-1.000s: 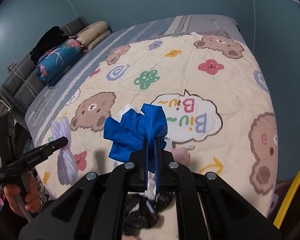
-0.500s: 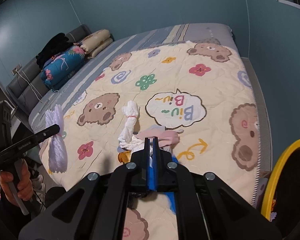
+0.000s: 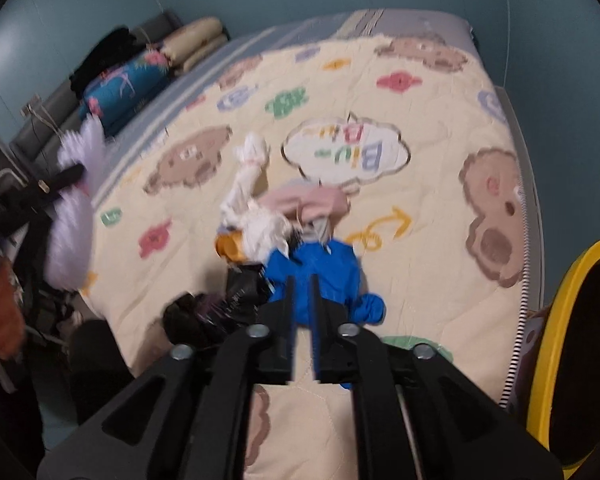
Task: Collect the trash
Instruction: 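Carry the lavender mesh and blue glove over the yellow-rimmed bin with both tools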
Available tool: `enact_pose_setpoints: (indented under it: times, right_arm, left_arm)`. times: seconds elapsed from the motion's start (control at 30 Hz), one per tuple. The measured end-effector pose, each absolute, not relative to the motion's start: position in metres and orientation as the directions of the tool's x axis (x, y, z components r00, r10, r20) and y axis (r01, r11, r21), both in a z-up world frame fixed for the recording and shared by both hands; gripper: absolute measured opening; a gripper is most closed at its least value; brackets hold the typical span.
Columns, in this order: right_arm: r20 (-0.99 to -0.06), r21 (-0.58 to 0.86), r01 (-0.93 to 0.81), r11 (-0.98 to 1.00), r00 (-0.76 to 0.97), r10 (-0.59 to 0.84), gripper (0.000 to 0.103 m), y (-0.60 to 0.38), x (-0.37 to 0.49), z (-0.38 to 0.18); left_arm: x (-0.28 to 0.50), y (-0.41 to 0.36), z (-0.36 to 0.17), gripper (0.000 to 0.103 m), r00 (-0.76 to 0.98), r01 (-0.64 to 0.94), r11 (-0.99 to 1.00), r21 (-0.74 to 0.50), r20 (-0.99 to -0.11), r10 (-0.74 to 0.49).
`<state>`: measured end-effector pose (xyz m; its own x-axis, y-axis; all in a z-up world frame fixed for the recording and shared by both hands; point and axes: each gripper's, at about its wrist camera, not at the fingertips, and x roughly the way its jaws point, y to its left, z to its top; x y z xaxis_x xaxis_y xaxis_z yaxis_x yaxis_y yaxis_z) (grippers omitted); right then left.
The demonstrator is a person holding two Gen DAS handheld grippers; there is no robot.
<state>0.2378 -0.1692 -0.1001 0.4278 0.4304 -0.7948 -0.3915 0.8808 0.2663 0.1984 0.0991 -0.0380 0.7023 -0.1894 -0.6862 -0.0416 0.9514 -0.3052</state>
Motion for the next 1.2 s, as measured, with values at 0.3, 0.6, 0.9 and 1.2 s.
enact_pose_setpoints:
  times: [0.3, 0.6, 0.9, 1.2]
  right_arm:
    - [-0.871, 0.189, -0.329, 0.925, 0.379, 0.313, 0.047, -0.15, 0.271, -0.161]
    - [-0.88, 0.187, -0.333, 0.924, 0.361, 0.308, 0.008, -0.141, 0.277, -0.172]
    - [-0.791, 0.318, -0.335, 0.887, 0.423, 0.443, 0.007, -0.177, 0.251, -0.102]
    - [-0.682, 0.371, -0.336, 0.866, 0.534, 0.5, 0.007, -0.232, 0.211, -0.032]
  left_arm:
    - [0.199, 0.114, -0.049, 0.026, 0.693, -0.058, 0.945, -0.323, -0.694, -0.195]
    - [0.189, 0.125, -0.048, 0.026, 0.714, -0.073, 0.957, -0.281, -0.685, -0.147]
    - [0.171, 0.101, -0.024, 0.026, 0.724, -0.007, 0.957, -0.29, -0.662, -0.195]
    - [0.164, 0.04, 0.002, 0.026, 0.727, 0.133, 0.95, -0.283, -0.623, -0.288]
